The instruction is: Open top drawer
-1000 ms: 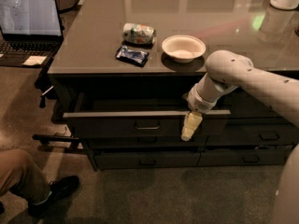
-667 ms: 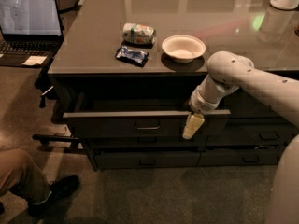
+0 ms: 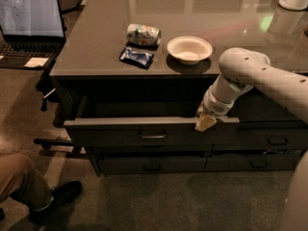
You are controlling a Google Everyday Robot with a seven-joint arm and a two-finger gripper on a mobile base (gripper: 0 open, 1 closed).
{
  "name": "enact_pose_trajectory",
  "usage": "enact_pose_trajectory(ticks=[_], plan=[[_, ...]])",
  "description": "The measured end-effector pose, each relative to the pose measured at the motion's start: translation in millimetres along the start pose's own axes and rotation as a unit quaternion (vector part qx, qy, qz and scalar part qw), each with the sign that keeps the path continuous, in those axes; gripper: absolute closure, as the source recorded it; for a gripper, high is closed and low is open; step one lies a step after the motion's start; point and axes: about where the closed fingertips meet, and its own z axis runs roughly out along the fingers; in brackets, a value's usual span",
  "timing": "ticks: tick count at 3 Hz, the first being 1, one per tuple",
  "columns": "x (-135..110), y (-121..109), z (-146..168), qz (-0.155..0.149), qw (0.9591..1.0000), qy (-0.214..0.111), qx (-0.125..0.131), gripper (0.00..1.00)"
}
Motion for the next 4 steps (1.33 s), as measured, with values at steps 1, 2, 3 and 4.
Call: enact_pose_trajectory(ticks=[1,2,3,4], plan=[[3.4,5.4,-9.8,0.0,1.0,0.008,0.003,0.88],[4.2,5.4,-7.1,0.0,1.0,0.008,0.003,0.86],[4.7,8.2,-12.5,-0.006,0.9999,0.008,0.006,0.63],[4.3,10.9,-21.1,-0.014,0.9998,0.007,0.01,0.4]])
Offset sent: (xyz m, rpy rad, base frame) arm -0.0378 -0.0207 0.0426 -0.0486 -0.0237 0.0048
